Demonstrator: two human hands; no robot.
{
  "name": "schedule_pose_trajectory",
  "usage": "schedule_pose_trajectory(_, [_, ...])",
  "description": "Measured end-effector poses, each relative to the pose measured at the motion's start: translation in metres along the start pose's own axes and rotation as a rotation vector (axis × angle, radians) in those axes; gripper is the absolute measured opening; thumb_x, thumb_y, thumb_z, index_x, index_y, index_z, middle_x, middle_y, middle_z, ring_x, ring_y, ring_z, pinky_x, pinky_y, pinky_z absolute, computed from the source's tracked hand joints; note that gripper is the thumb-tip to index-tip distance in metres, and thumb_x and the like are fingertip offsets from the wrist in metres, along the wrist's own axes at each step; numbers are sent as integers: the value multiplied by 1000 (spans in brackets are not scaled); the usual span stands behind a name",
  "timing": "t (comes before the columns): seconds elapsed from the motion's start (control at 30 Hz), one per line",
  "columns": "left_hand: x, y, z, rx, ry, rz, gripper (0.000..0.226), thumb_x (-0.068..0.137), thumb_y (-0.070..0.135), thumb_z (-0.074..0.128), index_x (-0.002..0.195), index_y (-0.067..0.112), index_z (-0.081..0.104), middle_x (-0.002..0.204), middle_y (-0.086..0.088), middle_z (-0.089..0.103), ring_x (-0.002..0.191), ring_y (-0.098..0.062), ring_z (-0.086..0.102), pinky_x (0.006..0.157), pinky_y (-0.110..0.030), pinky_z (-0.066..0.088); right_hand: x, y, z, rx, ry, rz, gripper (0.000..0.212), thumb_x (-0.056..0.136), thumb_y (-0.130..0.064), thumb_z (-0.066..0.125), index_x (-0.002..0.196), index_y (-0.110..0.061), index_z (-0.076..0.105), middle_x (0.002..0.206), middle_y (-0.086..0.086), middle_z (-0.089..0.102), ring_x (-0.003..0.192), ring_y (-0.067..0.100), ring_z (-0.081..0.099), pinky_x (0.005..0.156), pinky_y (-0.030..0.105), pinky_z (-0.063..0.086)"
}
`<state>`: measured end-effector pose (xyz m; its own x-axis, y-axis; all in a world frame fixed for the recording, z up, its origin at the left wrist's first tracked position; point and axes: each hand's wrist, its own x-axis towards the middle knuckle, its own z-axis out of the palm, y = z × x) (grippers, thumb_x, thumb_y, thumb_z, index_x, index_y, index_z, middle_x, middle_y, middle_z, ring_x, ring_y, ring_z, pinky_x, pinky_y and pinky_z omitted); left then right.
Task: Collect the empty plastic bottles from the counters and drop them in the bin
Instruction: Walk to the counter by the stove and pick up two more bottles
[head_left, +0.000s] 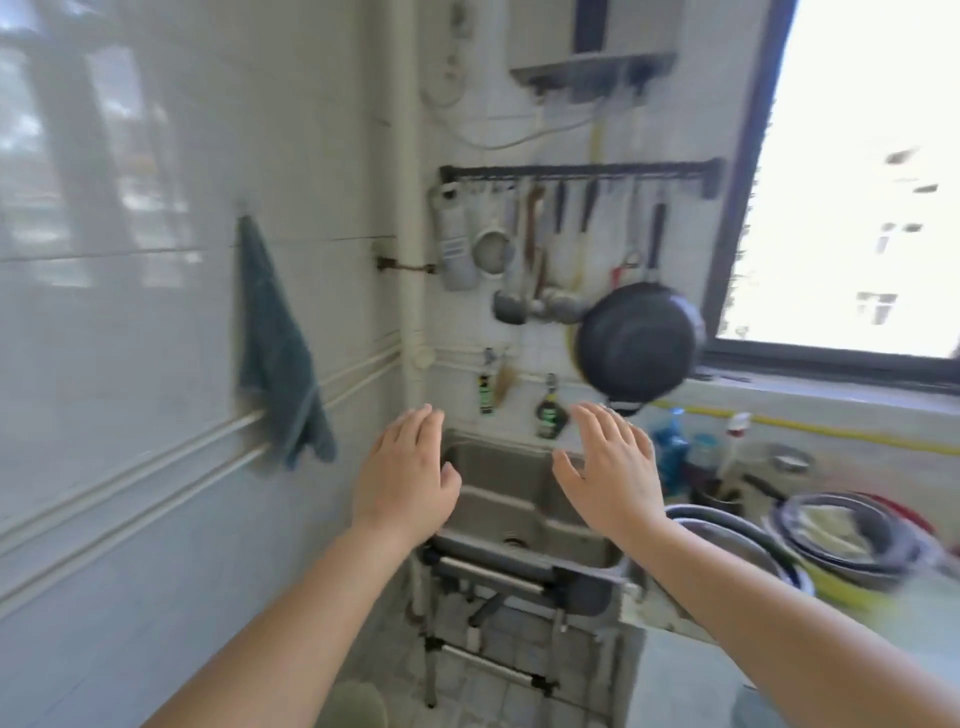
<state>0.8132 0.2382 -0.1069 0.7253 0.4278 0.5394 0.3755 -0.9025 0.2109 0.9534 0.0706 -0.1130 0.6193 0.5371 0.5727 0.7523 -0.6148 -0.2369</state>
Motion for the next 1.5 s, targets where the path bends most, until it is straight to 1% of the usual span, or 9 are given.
schedule_pose_trajectory(0.13, [7, 110, 19, -113, -24, 175, 58, 90, 26, 45, 144, 13, 27, 154, -4, 28, 142, -19, 22, 116, -33, 19, -43, 87, -73, -96, 84, 147, 56, 89, -40, 50, 140, -20, 35, 148, -2, 38, 139, 17, 27, 115, 37, 17])
schedule_pose_trajectory(0.3, [-10, 274, 37, -238, -36, 368, 58, 88, 26, 49, 142, 12, 32, 151, -6, 33, 140, -20, 27, 116, -34, 19, -128, 203, -176, -199, 178, 338, 56, 88, -39, 51, 139, -20, 36, 148, -2, 39, 139, 17, 28, 114, 37, 16])
schedule_pose_trajectory(0.43, [-50, 414, 54, -373, -91, 477, 58, 85, 28, 53, 138, 10, 37, 149, -7, 37, 138, -22, 31, 114, -36, 24, -220, 294, -263, -319, 215, 518, 55, 86, -39, 50, 136, -18, 40, 147, 1, 40, 138, 19, 30, 111, 38, 19])
schedule_pose_trajectory(0.5, [-77, 480, 59, -411, -122, 538, 59, 86, 30, 53, 138, 10, 37, 148, -8, 38, 138, -22, 32, 114, -36, 23, -270, 332, -305, -394, 223, 607, 54, 86, -34, 55, 135, -18, 41, 146, 3, 41, 137, 21, 31, 109, 41, 22])
schedule_pose_trajectory(0.6, [-120, 575, 58, -504, -181, 609, 59, 87, 32, 51, 139, 12, 35, 149, -7, 37, 139, -22, 30, 114, -34, 22, -347, 377, -367, -492, 214, 727, 55, 86, -36, 52, 136, -18, 38, 147, 3, 39, 137, 22, 32, 108, 44, 23])
schedule_pose_trajectory(0.83, [-218, 774, 37, -662, -255, 887, 60, 83, 32, 53, 138, 14, 36, 149, -4, 36, 138, -20, 29, 115, -33, 21, -509, 431, -495, -689, 266, 973, 58, 90, -38, 47, 141, -17, 32, 151, 3, 33, 141, 19, 25, 115, 43, 18])
schedule_pose_trajectory(1.1, [-340, 951, 21, -842, -337, 1236, 57, 87, 35, 49, 139, 15, 33, 149, -2, 36, 138, -19, 30, 114, -35, 24, -653, 466, -593, -884, 331, 1293, 59, 89, -39, 49, 142, -17, 33, 150, 2, 35, 139, 19, 28, 113, 41, 20])
schedule_pose_trajectory(1.27, [-392, 1056, 21, -927, -364, 1419, 58, 88, 35, 49, 139, 14, 33, 149, -3, 37, 138, -19, 29, 115, -33, 20, -708, 507, -640, -972, 335, 1434, 58, 92, -40, 44, 144, -18, 29, 152, 0, 30, 140, 18, 24, 115, 40, 15])
schedule_pose_trajectory(1.5, [-411, 1199, 36, -971, -388, 1575, 57, 87, 32, 49, 138, 14, 33, 148, -3, 37, 136, -20, 32, 114, -34, 23, -738, 591, -692, -1081, 369, 1526, 58, 90, -38, 48, 141, -15, 33, 150, 1, 35, 139, 18, 28, 114, 41, 18])
